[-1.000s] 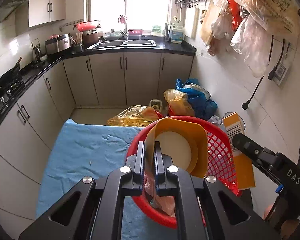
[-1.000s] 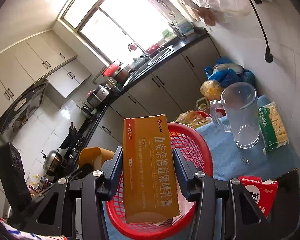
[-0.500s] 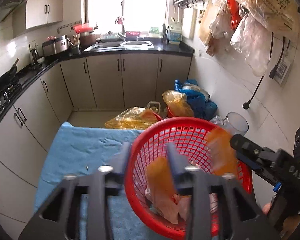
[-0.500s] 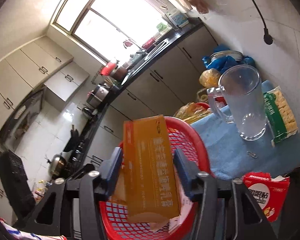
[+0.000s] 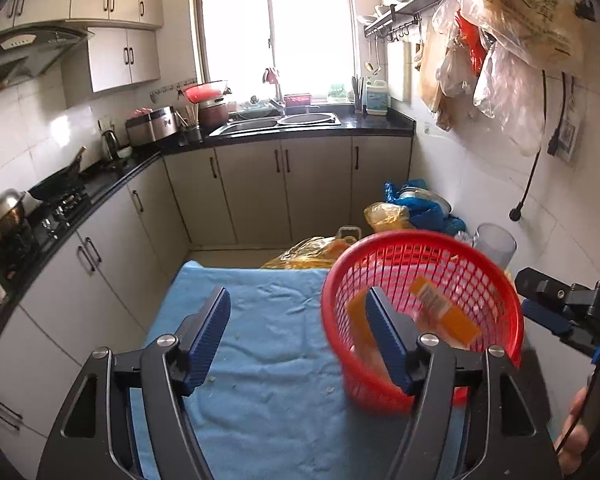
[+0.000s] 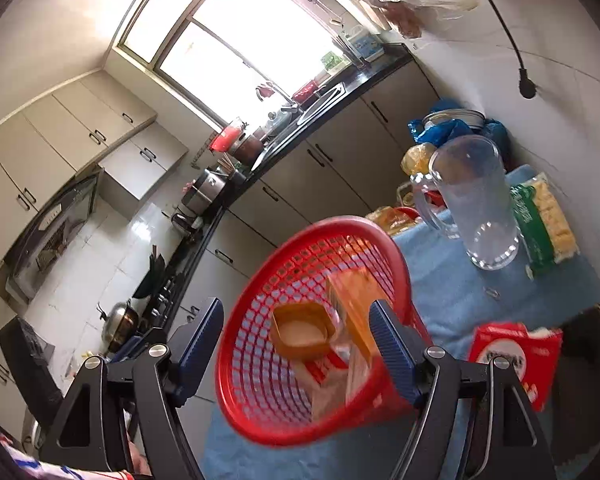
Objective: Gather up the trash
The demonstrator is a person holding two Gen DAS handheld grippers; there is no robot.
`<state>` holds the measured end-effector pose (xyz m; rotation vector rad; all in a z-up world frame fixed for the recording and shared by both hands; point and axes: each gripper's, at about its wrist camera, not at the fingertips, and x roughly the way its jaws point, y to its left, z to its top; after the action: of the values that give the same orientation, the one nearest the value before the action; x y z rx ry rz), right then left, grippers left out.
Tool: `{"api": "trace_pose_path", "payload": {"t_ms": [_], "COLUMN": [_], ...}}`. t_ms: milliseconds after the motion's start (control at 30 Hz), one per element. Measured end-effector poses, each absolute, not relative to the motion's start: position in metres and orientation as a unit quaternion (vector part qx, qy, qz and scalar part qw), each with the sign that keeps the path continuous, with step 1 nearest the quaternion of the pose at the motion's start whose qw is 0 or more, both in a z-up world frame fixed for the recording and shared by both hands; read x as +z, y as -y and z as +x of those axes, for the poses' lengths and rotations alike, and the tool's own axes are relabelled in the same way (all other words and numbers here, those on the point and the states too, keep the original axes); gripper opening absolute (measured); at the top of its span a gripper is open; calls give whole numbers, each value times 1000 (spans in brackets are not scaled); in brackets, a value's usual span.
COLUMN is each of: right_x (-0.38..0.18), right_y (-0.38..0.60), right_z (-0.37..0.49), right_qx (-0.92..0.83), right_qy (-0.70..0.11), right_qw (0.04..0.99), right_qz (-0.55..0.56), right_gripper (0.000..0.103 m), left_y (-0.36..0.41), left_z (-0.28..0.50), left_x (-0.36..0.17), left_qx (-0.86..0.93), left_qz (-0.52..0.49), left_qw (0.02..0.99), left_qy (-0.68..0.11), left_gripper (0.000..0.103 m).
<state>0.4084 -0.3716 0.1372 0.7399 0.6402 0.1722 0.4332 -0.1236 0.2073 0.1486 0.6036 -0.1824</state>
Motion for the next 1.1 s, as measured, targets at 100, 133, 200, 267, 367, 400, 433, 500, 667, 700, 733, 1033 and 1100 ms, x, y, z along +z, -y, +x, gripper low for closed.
{"api": "trace_pose_path", "payload": {"t_ms": [100, 133, 200, 267, 367, 400, 433, 500, 667, 700, 733, 1033, 1100], "right_x": [135, 133, 130, 128, 123, 122, 120, 116, 105, 103, 101, 93, 93], "right_y": [364, 361, 355, 351, 343, 339, 335, 327, 310, 306, 301, 259, 254], "right_z": [389, 383, 368, 354, 330, 319, 313, 295, 254, 248, 241, 171, 154], "right_qx": [82, 81, 87, 89, 95, 95, 95, 97, 87, 83, 80, 4, -18], "right_qy": [-318, -322, -328, -333, -340, -343, -345, -349, -355, -356, -355, -316, -298], "right_qw": [880, 880, 878, 878, 879, 881, 881, 883, 893, 895, 898, 939, 947], "right_qz": [344, 340, 336, 333, 320, 313, 309, 299, 264, 256, 247, 134, 120], "right_gripper": [79, 79, 79, 80, 80, 80, 80, 80, 80, 80, 81, 82, 83], "left_y": [113, 110, 102, 94, 77, 73, 67, 59, 37, 34, 32, 19, 16], "left_z": [409, 401, 381, 364, 331, 323, 310, 294, 255, 248, 241, 178, 168], "left_x": [204, 202, 198, 194, 185, 183, 180, 173, 159, 157, 155, 142, 141], "left_qx": [-89, -88, -90, -92, -92, -91, -90, -90, -107, -106, -106, -75, -72], "left_qz": [81, 83, 87, 89, 88, 88, 88, 85, 62, 61, 61, 79, 77], "left_qw": [948, 948, 947, 946, 947, 948, 949, 950, 947, 948, 949, 970, 973], "left_qy": [-295, -295, -297, -297, -294, -292, -289, -288, -295, -294, -291, -215, -204], "left_gripper": [70, 70, 71, 71, 75, 76, 77, 78, 79, 79, 80, 95, 98]}}
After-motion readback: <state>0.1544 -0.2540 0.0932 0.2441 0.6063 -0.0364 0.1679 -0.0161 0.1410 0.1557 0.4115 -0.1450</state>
